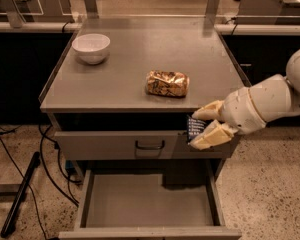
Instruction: Pick rxbar blueberry from middle drawer and place on counter
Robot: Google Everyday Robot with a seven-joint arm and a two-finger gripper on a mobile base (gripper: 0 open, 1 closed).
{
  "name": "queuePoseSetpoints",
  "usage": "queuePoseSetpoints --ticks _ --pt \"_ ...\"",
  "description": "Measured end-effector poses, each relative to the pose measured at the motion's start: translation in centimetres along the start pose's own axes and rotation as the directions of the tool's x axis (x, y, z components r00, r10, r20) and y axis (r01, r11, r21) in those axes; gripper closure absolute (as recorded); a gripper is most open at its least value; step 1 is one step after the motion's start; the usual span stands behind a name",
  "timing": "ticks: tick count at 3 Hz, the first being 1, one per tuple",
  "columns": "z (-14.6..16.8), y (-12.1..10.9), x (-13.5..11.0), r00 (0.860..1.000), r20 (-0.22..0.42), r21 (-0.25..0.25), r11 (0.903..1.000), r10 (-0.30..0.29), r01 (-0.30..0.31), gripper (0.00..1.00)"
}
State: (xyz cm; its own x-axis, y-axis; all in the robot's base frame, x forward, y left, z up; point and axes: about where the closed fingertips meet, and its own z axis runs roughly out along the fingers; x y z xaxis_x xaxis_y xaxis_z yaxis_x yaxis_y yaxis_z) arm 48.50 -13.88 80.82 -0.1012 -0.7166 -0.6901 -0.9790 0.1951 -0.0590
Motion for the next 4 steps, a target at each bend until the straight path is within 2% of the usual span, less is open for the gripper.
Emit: queuePoseSetpoints --ticks 1,2,4 --pt "-2.3 -0.3 -3.0 0.999 -0.014 -0.008 0.9995 -0.032 0.032 1.0" --pt "-3.9 -2.7 -5.2 0.996 -0.055 0.032 0.9973 -0.065 0.066 1.0" --pt "-3.4 -10.2 -5.7 0.991 -0.12 0.125 0.9899 -0.051 0.066 1.0"
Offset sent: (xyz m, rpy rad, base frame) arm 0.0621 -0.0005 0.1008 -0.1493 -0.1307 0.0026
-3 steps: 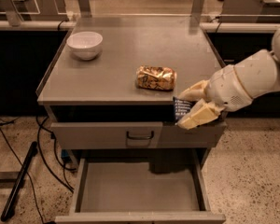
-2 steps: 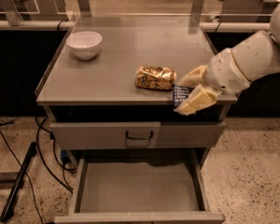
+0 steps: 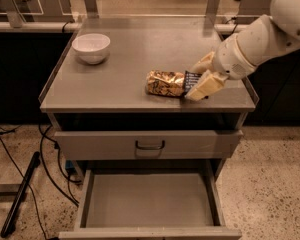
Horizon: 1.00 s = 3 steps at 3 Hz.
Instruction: Pick rxbar blueberry from middle drawer and place on counter
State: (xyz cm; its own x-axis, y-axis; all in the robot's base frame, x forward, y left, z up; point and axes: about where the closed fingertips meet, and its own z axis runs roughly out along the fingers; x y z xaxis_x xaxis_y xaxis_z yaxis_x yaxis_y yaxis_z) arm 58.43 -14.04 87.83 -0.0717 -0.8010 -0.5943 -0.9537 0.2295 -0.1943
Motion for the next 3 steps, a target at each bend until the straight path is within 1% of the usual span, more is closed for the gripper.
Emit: queuePoseSetpoints --ticks 1,2,3 --pt "1.5 -3.5 0.3 1.0 -0.025 0.044 0.9989 0.016 -0.015 1.0" --pt "2.9 -3.8 0.0 1.0 -0.021 0.049 0.9987 0.015 -0.014 1.0" --pt "5.3 -4.0 -1.8 1.0 -0.006 0.05 0.9987 -0.001 0.001 1.0"
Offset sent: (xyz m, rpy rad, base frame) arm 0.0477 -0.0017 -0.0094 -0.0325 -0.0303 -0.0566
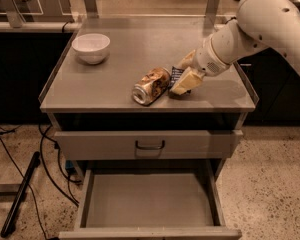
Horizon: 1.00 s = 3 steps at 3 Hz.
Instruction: Pick rxbar blueberry from middle drawer and place on counter
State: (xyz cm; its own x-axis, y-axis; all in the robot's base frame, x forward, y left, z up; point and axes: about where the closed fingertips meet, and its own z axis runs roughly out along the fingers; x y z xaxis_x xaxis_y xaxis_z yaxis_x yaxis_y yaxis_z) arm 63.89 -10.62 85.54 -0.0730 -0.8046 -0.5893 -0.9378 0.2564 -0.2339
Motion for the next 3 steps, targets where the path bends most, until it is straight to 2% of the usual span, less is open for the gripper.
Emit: queuePoseSetpoints --ticks 2,3 --pt "-0.2 -0.3 0.9 1.0 -0.011 0.0 0.9998 0.022 -0.022 1.0" --pt "-0.3 -1.0 2.5 0.997 -0.038 -0.01 0.9977 0.067 -0.067 1.0"
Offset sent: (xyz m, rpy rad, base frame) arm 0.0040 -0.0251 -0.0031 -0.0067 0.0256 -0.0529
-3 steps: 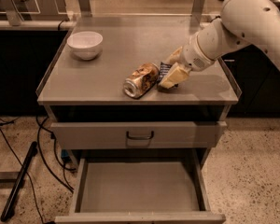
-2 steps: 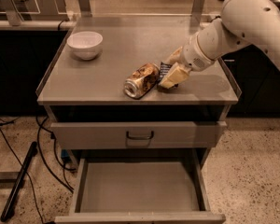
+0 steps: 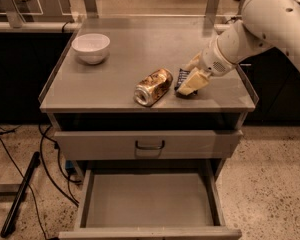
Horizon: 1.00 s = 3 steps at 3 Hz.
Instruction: Pick rxbar blueberry from middle drawer and place on counter
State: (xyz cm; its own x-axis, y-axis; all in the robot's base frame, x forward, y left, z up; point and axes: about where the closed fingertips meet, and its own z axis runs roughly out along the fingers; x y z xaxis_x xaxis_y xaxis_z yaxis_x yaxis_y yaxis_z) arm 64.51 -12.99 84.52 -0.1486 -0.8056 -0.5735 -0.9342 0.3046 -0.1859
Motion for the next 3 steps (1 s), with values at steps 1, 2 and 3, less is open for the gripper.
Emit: queuePoseSetpoints --ticks 1,2,3 --pt "-0.2 -0.6 1.4 0.999 -0.027 -0.008 0.9991 0.041 -0.041 1.0" --pt "-0.5 -1.0 3.0 0.996 -0.047 -0.009 0.9968 0.079 -0.08 1.0" --pt "-0.4 -1.0 4.2 0.993 -0.035 -0.014 0.9937 0.11 -0.111 1.0"
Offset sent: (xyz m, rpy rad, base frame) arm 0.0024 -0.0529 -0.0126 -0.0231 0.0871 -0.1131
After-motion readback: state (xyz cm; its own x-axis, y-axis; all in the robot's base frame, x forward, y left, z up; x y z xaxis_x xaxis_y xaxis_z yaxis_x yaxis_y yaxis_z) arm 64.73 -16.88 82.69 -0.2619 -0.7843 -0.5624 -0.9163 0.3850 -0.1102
